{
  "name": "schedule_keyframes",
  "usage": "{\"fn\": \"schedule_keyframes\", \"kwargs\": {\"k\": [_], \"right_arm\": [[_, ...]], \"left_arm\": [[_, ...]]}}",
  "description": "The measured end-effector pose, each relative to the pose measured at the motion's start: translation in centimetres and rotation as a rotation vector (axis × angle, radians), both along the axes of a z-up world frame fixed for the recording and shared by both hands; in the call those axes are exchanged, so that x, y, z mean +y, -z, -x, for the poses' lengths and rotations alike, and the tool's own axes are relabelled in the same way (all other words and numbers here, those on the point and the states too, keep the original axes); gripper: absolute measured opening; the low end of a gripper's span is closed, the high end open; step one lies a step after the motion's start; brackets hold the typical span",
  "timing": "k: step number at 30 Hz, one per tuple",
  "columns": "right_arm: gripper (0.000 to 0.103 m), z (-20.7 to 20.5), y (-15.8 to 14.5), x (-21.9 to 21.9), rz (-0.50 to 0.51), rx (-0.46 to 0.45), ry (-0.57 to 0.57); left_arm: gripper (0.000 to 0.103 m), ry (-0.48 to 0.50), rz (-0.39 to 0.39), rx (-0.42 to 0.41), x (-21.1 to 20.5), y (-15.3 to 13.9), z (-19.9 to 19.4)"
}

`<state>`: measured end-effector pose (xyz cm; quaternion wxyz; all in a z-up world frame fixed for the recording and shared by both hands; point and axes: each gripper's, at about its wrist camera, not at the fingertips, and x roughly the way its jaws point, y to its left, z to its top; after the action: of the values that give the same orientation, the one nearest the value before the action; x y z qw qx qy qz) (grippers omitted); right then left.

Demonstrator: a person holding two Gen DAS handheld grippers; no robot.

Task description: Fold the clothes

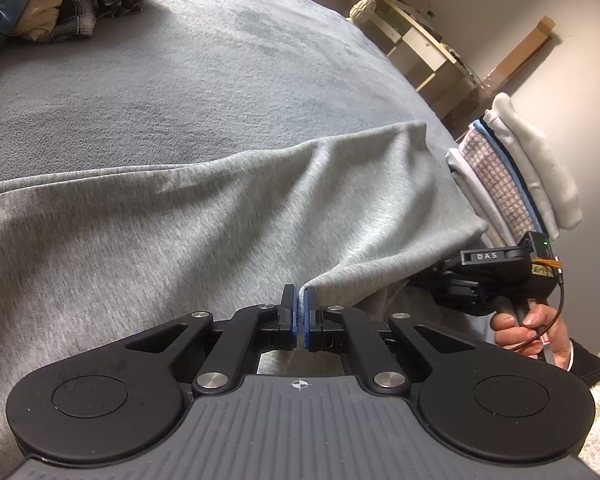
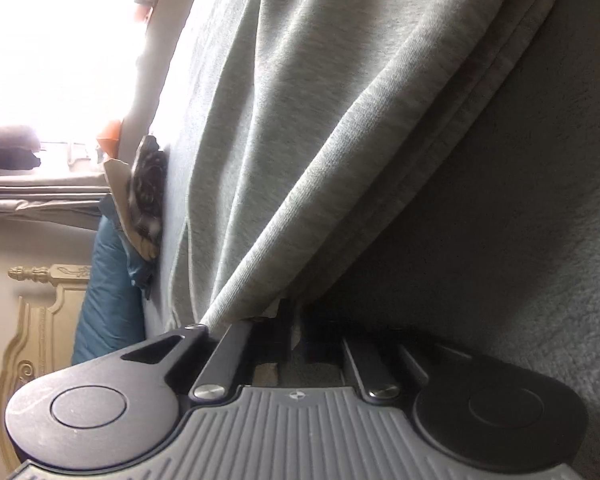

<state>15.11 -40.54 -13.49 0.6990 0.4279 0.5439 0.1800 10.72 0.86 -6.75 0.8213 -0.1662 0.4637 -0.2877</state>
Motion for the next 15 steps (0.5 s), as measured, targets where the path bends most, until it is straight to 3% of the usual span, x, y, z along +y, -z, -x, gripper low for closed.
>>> {"fn": "schedule_keyframes", "kwargs": {"k": [5, 15], "right_arm": [[0.001, 0.7, 0.2, -0.9, 0.06, 0.024, -0.007], [0.004, 1.4, -0.1, -2.7, 0.041, 0.019, 0.011]], "left_arm": [[0.001, 0.031, -0.015, -0.015, -0.3, 0.2, 0.5], [0.001, 0.197, -0.176, -0.107, -3.3, 1.7, 3.1]]}}
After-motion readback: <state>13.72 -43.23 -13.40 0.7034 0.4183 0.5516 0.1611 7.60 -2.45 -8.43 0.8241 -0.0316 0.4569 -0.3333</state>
